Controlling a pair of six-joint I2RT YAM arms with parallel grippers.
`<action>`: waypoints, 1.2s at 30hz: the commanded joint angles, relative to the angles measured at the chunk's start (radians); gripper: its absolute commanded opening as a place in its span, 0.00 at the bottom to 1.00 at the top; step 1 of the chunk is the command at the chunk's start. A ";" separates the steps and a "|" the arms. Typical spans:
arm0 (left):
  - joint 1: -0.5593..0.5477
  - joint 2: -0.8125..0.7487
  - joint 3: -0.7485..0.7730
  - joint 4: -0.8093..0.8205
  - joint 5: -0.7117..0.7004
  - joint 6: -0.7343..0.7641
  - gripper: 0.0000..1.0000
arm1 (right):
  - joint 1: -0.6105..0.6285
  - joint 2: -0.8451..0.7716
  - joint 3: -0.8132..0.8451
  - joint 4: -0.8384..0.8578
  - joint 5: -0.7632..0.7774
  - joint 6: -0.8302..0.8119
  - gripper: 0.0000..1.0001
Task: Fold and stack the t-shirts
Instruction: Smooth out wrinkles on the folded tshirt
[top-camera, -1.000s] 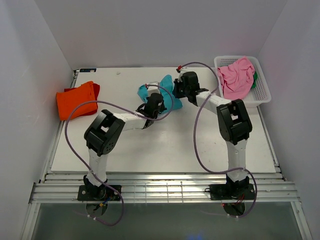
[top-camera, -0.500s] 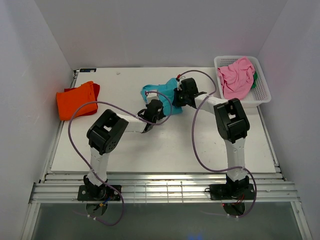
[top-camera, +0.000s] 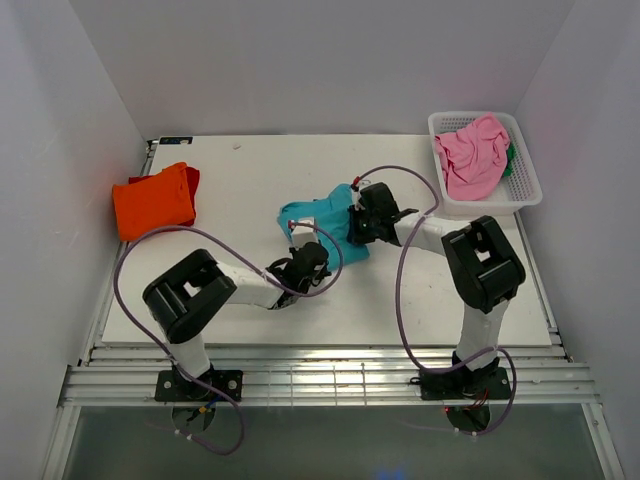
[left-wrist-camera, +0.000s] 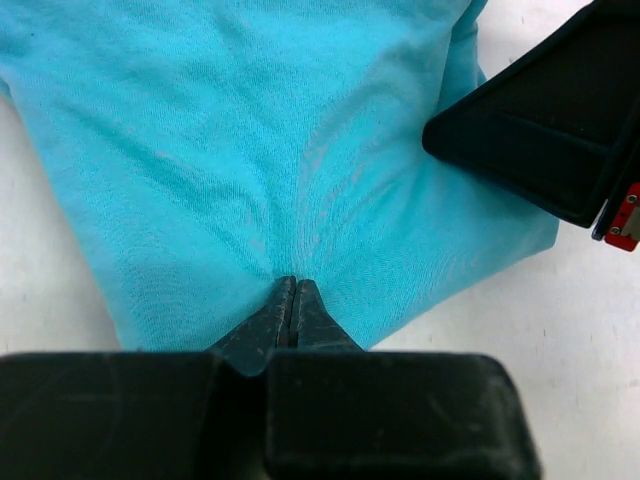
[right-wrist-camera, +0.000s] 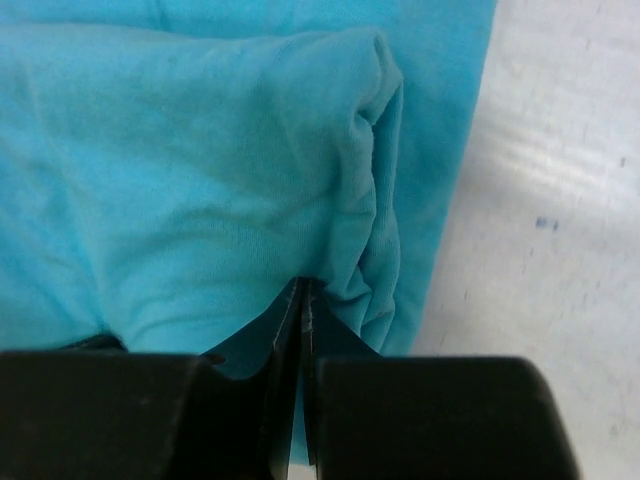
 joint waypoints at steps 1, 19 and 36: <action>-0.050 -0.083 -0.043 -0.082 -0.086 -0.001 0.00 | 0.027 -0.100 -0.086 -0.029 0.098 0.002 0.08; 0.017 -0.221 0.143 -0.068 -0.199 0.265 0.00 | 0.090 -0.234 0.038 0.020 0.038 -0.033 0.13; 0.128 0.030 0.241 -0.016 -0.050 0.278 0.00 | 0.058 -0.002 0.204 0.007 0.027 -0.059 0.11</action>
